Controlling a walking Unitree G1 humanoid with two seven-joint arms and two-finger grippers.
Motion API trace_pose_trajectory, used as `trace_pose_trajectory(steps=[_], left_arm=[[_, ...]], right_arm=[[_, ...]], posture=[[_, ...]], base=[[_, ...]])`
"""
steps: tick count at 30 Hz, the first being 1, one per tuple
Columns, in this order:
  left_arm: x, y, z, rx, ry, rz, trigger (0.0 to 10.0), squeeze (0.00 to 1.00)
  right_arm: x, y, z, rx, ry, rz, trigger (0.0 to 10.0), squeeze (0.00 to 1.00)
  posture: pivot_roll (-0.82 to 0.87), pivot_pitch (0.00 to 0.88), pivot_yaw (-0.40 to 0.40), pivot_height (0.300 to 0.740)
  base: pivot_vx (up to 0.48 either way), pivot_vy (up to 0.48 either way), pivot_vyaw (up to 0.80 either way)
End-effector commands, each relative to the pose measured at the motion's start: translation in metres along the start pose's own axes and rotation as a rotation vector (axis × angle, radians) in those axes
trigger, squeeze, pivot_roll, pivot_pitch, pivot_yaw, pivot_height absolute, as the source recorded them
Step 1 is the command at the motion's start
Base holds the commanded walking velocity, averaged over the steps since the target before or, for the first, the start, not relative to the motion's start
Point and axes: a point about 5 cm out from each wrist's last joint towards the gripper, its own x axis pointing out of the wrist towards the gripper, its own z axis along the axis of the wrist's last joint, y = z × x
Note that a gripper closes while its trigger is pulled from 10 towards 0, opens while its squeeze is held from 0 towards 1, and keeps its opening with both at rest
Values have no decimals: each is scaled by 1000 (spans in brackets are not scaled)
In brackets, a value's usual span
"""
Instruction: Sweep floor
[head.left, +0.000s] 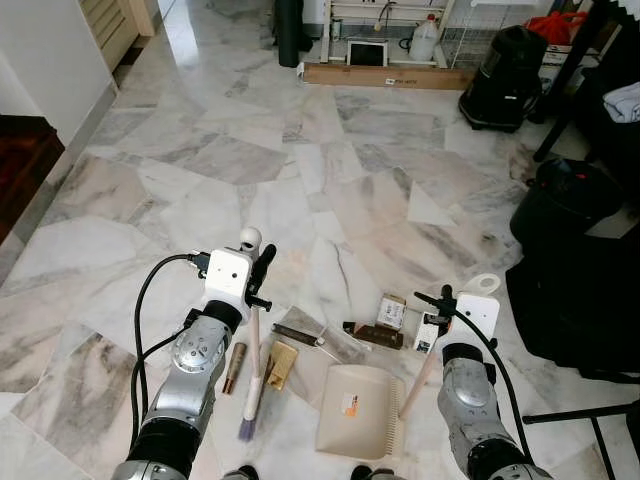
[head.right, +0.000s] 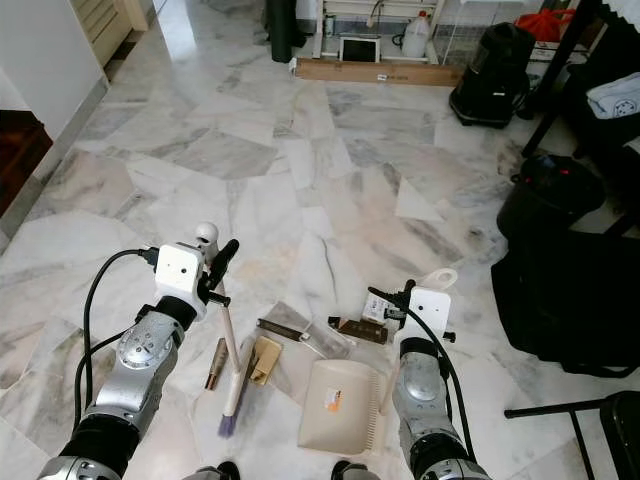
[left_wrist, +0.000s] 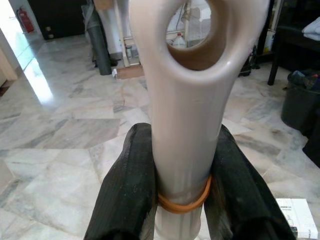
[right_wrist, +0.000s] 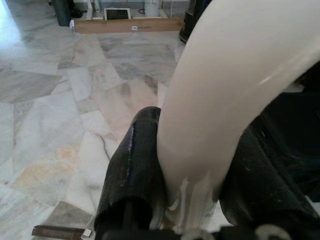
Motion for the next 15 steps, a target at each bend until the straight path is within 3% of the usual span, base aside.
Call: trace_pose_trajectory(steps=[1, 15], left_arm=[[2, 2, 4, 4, -22, -9, 10000, 0], [3, -13, 1, -41, 25, -159, 10000, 0]], right_arm=[[-7, 4, -12, -9, 61, 27, 10000, 0], [-6, 7, -11, -1, 65, 42, 10000, 0]], posture=[[29, 173, -29, 740], [34, 181, -27, 740]], base=[[0, 0, 0], [0, 0, 0]])
